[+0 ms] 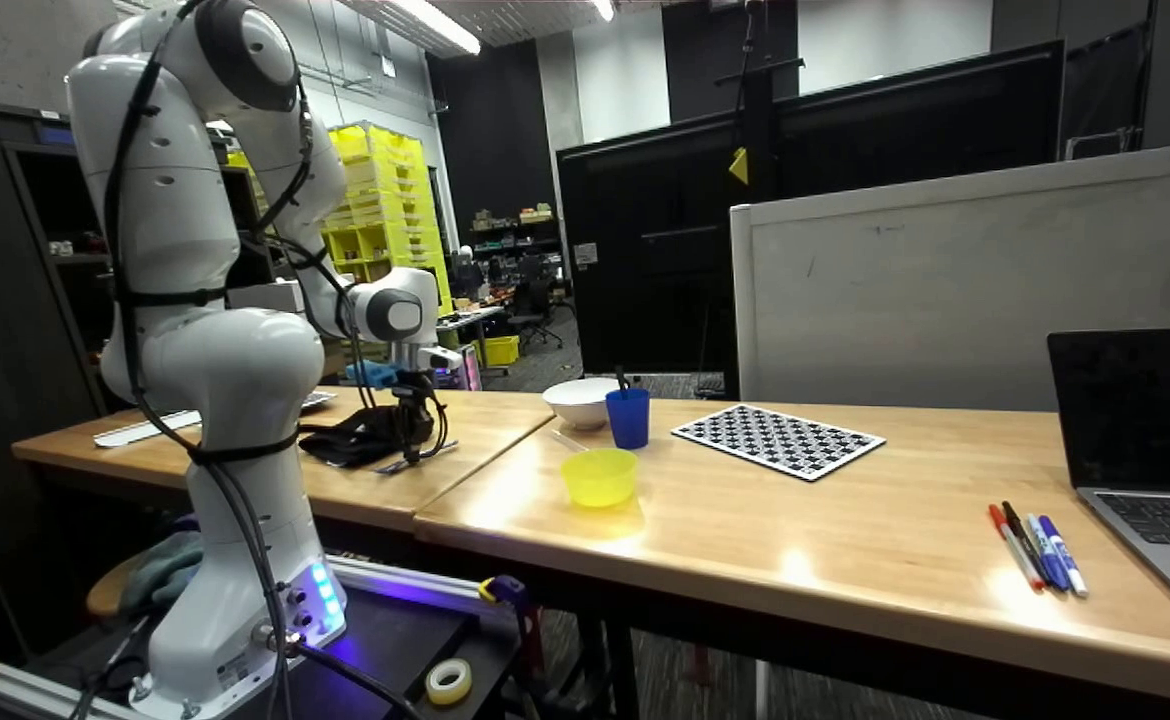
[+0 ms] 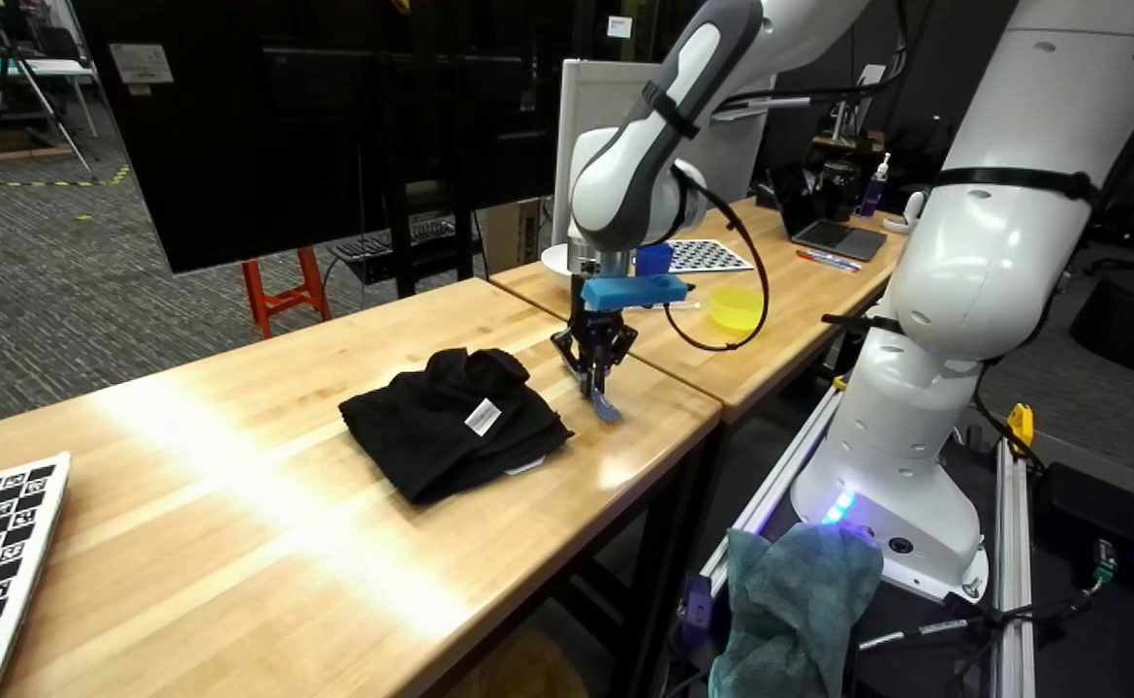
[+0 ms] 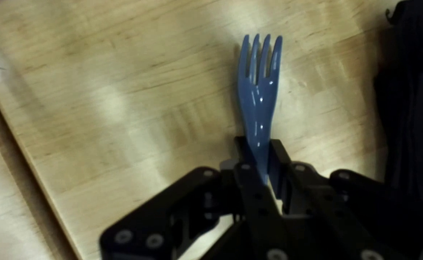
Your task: Move the blue object to the left.
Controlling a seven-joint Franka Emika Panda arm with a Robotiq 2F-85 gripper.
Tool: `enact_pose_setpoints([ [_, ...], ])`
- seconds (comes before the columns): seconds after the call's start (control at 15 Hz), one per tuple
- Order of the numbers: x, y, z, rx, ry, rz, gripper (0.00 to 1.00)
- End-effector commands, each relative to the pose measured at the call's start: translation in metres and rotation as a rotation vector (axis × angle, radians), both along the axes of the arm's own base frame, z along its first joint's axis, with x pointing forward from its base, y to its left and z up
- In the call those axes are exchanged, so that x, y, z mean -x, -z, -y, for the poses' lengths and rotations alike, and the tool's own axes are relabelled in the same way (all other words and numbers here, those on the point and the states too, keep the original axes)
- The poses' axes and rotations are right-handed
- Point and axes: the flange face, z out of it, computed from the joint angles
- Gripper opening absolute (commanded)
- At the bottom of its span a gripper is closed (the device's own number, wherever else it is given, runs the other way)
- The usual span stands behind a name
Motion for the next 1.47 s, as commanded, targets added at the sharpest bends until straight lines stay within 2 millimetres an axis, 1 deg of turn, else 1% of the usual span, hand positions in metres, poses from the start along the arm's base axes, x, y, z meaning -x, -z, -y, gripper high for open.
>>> enact_pose_setpoints([
  [0.0,-0.01,0.002,-0.009,0.008,-0.017,-0.009,0.42],
  [0.07,-0.012,0.001,-0.01,0.02,-0.02,-0.012,0.46],
  [0.27,-0.021,-0.014,-0.011,0.078,-0.019,-0.022,0.66],
  [0.6,-0.041,-0.056,-0.007,0.175,0.037,-0.063,0.98],
  [0.67,-0.045,-0.066,-0.005,0.183,0.062,-0.068,1.0],
  [0.8,-0.053,-0.084,0.004,0.176,0.111,-0.074,1.0],
  [1.0,-0.055,-0.103,0.029,0.175,0.204,-0.077,1.0],
  [1.27,-0.043,-0.123,0.075,0.179,0.323,-0.062,1.0],
  [1.4,-0.035,-0.134,0.104,0.189,0.374,-0.033,1.0],
])
